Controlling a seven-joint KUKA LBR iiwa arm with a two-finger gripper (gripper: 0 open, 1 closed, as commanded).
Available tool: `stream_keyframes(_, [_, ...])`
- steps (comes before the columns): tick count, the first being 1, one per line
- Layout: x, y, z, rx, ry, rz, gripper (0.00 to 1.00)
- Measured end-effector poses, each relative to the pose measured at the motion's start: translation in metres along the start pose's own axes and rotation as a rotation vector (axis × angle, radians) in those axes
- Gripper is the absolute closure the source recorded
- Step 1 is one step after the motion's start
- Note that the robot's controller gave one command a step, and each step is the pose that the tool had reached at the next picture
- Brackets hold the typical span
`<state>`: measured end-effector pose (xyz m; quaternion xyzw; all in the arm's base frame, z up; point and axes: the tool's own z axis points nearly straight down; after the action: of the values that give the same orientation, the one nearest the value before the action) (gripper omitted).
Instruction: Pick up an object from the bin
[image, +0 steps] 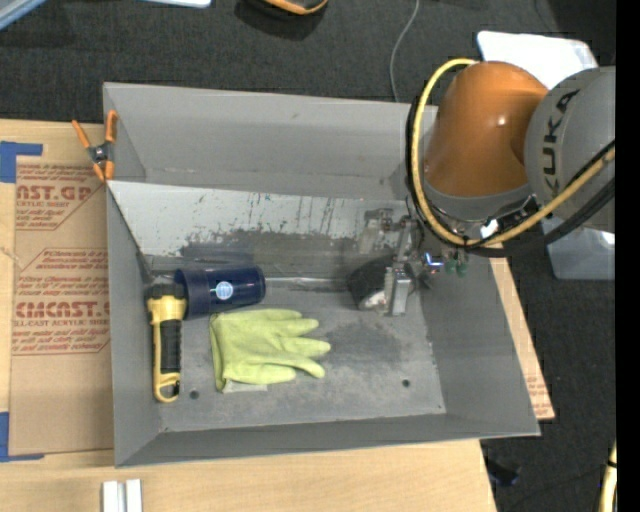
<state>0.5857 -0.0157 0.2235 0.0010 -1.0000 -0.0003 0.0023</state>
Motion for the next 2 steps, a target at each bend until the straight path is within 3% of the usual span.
stream_keyframes(1, [-0.002,0.0,-0.004,0.0,-0.008,0.0,0.0])
stream_keyframes(2, [0.015,0.034,0.081,0.001,-0.011,-0.091,0.0])
